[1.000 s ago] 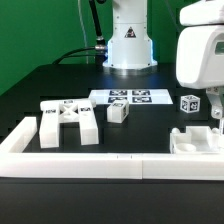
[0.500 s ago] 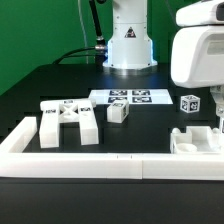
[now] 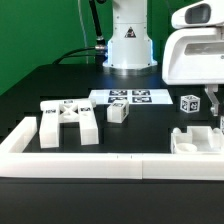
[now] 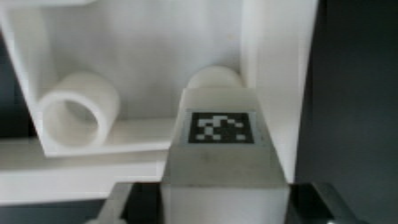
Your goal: Assemble chair
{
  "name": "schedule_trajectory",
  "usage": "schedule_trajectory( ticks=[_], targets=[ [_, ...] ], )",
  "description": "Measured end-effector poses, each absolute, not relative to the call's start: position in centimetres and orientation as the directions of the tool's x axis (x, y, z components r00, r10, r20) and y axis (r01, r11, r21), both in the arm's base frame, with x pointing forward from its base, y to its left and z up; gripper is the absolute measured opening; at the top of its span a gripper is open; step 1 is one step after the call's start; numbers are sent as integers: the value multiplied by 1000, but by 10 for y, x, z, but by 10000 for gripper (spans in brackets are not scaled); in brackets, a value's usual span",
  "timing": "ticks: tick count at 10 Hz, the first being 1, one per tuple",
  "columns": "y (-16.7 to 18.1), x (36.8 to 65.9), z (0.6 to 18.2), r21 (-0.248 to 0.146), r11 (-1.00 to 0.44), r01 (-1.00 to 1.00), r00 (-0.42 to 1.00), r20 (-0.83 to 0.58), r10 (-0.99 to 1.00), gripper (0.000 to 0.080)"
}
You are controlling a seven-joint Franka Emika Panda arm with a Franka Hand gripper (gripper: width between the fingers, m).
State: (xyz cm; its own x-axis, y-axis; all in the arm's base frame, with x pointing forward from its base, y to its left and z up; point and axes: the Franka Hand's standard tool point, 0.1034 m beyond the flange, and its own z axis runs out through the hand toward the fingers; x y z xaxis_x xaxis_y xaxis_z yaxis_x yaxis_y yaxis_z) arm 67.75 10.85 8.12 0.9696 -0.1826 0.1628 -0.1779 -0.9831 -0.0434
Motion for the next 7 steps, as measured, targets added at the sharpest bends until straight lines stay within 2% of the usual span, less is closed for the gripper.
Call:
schedule_trajectory(
  ticks=[3,7],
  targets=[
    [108,678,80,-106,-855,-508,844,133,-519,288],
    [111,677,80,-131,-685,-717,677,104,-729,289]
  ],
)
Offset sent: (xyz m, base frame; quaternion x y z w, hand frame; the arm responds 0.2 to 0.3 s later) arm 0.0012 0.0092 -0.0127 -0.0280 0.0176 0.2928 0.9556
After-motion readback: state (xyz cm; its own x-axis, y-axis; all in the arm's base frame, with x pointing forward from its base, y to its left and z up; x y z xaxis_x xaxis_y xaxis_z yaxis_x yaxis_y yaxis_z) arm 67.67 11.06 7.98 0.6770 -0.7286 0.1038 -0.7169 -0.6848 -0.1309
